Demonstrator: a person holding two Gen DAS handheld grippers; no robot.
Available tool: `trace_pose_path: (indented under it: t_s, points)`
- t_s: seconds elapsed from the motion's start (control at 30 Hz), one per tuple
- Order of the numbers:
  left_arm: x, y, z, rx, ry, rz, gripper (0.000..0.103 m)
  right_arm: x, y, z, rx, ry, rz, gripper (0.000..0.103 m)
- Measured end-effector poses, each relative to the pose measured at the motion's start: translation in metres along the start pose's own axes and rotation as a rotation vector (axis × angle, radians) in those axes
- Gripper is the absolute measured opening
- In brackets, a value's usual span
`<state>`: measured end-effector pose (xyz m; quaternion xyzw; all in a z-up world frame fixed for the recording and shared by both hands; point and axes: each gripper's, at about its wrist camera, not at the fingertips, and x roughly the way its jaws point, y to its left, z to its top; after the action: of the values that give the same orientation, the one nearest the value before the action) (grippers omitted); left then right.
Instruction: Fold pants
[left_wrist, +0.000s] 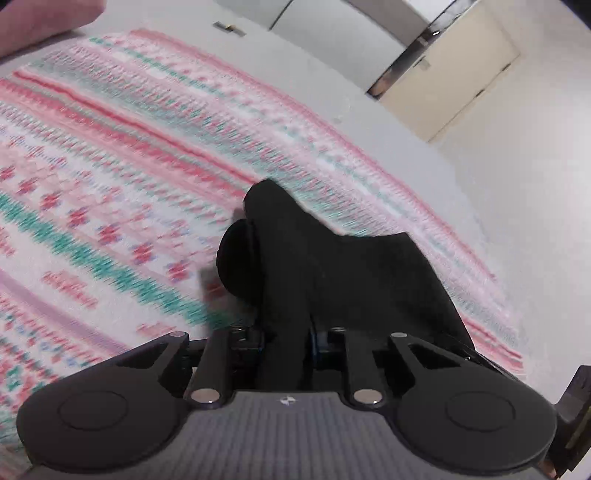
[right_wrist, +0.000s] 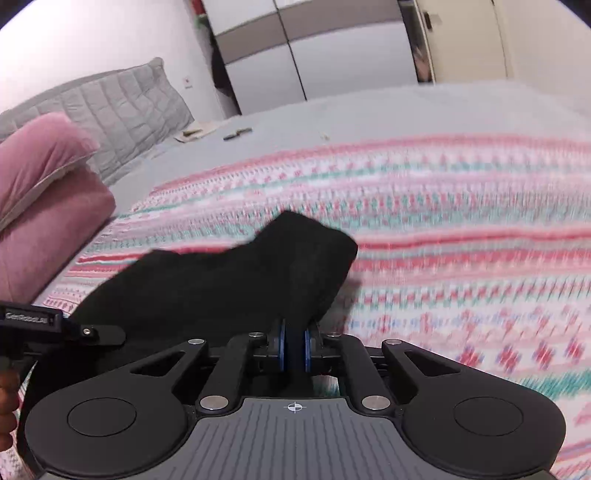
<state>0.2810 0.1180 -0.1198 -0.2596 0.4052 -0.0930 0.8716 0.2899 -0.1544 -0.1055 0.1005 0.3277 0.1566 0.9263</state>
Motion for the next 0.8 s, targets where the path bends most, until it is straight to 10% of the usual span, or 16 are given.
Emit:
trace_pose_path:
  t_s: [0.33, 0.53, 0.8]
  points:
    - [0.065, -0.083, 0.003, 0.12, -0.014, -0.139, 0.05, -0.03, -0.048, 0.049, -0.057, -0.093, -0.173, 0.008]
    - [0.097, -0.094, -0.003, 0.214, 0.0, -0.064, 0.058, -0.011, -0.087, 0.049, -0.044, -0.058, -0.254, 0.009]
    - [0.077, -0.082, 0.009, 0.203, -0.048, -0.029, 0.063, 0.003, -0.09, 0.043, -0.033, 0.065, -0.363, 0.047]
